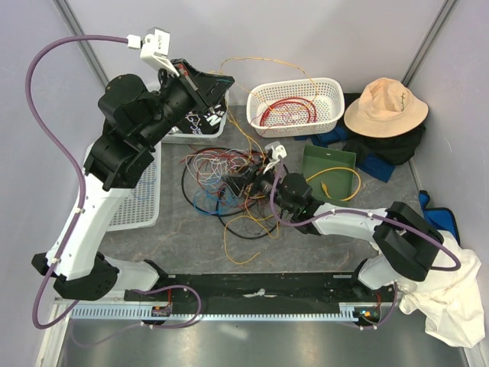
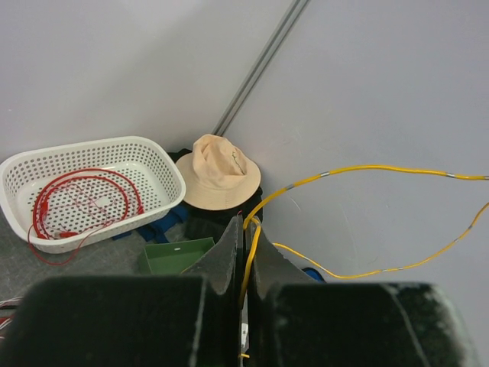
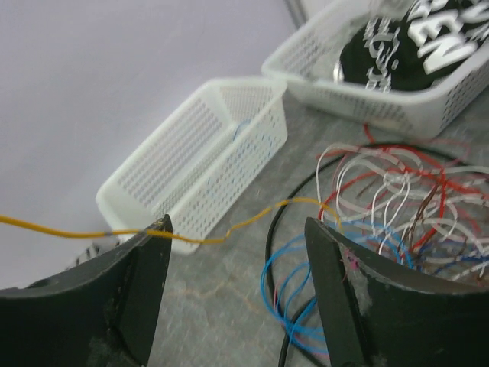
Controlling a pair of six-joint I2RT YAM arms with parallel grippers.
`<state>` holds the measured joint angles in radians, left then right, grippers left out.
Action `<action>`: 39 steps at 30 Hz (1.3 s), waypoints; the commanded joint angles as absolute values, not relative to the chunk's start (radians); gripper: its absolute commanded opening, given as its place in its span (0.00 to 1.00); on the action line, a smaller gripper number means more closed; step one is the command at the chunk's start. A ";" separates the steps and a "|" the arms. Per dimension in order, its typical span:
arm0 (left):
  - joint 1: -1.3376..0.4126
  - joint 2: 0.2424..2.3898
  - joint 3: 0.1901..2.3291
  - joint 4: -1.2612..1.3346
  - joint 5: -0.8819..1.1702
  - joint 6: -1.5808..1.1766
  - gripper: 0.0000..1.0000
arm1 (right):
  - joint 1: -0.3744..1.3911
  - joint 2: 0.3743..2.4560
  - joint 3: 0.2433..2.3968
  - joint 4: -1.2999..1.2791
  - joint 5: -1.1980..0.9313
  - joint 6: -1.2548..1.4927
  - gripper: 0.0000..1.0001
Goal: Untangle the cables
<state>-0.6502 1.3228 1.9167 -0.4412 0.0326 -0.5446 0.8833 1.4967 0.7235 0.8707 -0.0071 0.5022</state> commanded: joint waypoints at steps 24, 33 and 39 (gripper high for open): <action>-0.626 1.203 1.654 -0.436 -0.446 -0.486 0.02 | 0.919 0.862 1.294 -0.076 0.584 0.229 0.00; -0.404 1.154 1.297 -0.393 -0.152 -0.725 0.02 | 0.919 0.943 1.633 -0.270 0.706 0.160 0.00; -0.402 1.080 1.051 -0.316 -0.060 -0.794 0.02 | 0.919 1.037 1.735 -0.324 0.819 0.094 0.00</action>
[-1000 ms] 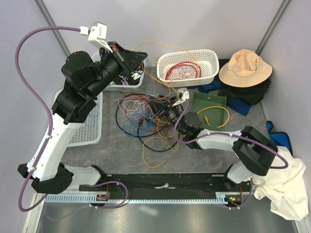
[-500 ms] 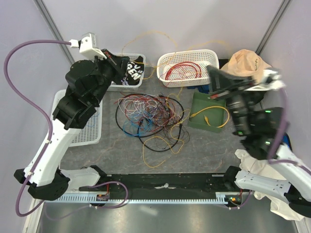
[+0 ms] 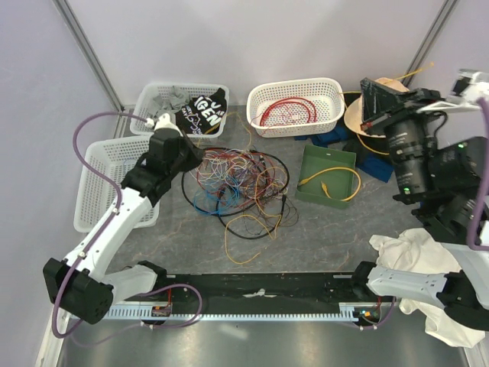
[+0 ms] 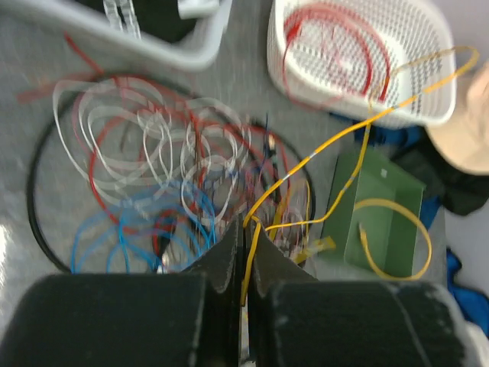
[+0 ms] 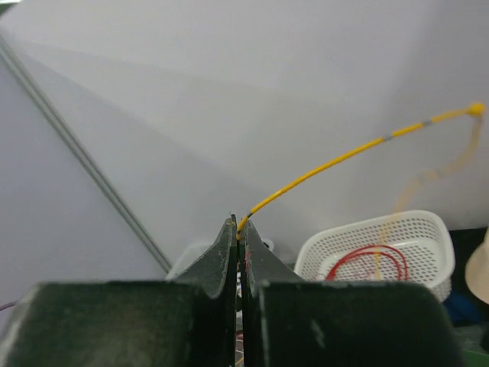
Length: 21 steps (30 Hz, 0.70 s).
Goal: Untangle the cables
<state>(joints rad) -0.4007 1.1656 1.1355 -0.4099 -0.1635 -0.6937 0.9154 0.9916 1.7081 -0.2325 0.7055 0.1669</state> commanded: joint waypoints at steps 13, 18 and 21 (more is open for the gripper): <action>-0.402 0.795 0.674 -0.222 0.035 -0.858 0.02 | 0.758 1.049 1.441 -0.285 0.921 0.158 0.00; -0.402 0.744 0.629 -0.222 0.038 -0.848 0.02 | 0.615 1.089 1.378 -0.278 0.827 0.218 0.00; -0.403 0.724 0.620 -0.230 0.041 -0.841 0.02 | 0.565 1.124 1.353 -0.264 0.799 0.230 0.00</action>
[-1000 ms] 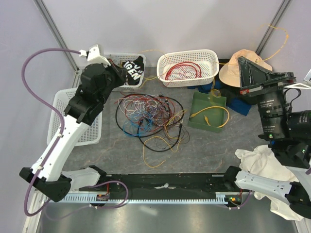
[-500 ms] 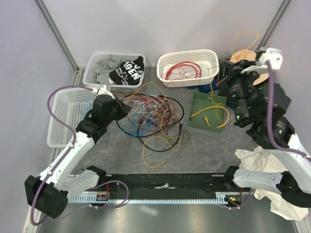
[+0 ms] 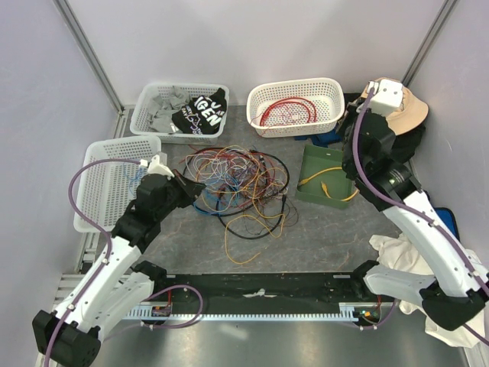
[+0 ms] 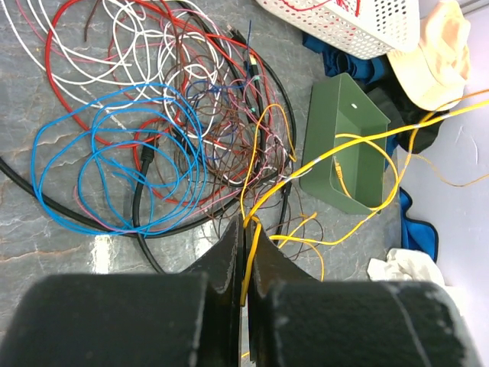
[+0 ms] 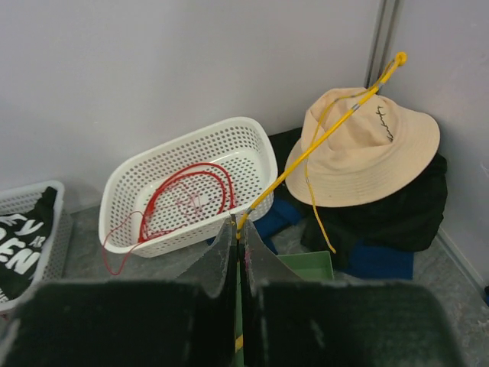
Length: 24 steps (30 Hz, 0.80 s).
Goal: Untangle the cables
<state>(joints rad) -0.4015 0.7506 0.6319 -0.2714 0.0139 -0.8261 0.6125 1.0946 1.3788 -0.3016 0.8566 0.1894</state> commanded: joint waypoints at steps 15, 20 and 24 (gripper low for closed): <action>-0.403 0.681 0.555 -0.222 0.075 -0.856 0.02 | 0.426 1.190 1.186 -0.184 0.710 0.304 0.00; -0.402 0.689 0.563 -0.224 0.077 -0.859 0.02 | 0.425 1.170 1.248 -0.190 0.687 0.296 0.00; -0.403 0.693 0.572 -0.224 0.077 -0.859 0.02 | 0.425 1.166 1.334 -0.221 0.660 0.296 0.00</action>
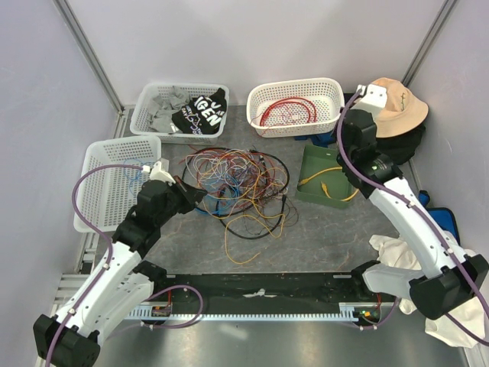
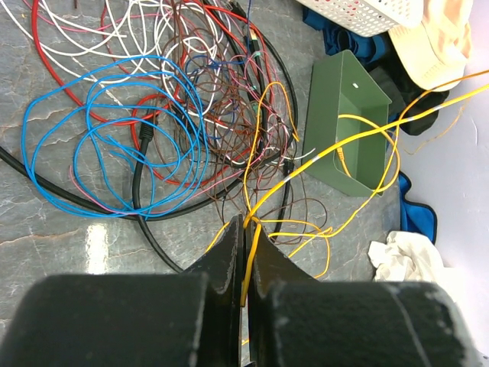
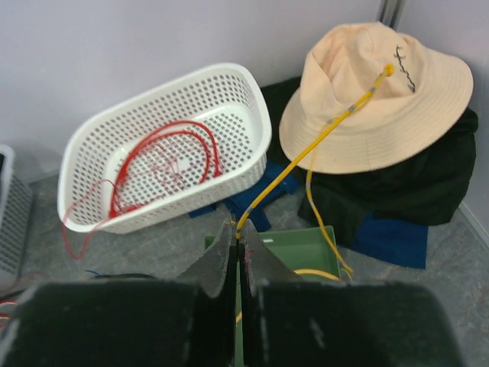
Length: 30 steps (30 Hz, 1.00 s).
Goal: Untangle the cables
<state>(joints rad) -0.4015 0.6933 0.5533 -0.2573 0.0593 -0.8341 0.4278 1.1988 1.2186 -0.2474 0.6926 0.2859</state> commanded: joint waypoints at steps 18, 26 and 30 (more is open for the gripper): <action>-0.403 0.698 0.578 -0.229 0.083 -0.865 0.02 | 0.425 1.216 1.399 -0.244 0.623 0.302 0.00; -0.403 0.703 0.572 -0.229 0.092 -0.867 0.02 | 0.425 1.224 1.200 -0.195 0.607 0.365 0.00; -0.403 0.704 0.569 -0.226 0.094 -0.868 0.02 | 0.423 1.241 1.111 -0.180 0.609 0.385 0.00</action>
<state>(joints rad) -0.4015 0.7025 0.5533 -0.2569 0.0669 -0.8413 0.4278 1.2274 1.1790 -0.2230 0.6186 0.3447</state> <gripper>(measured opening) 0.025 0.010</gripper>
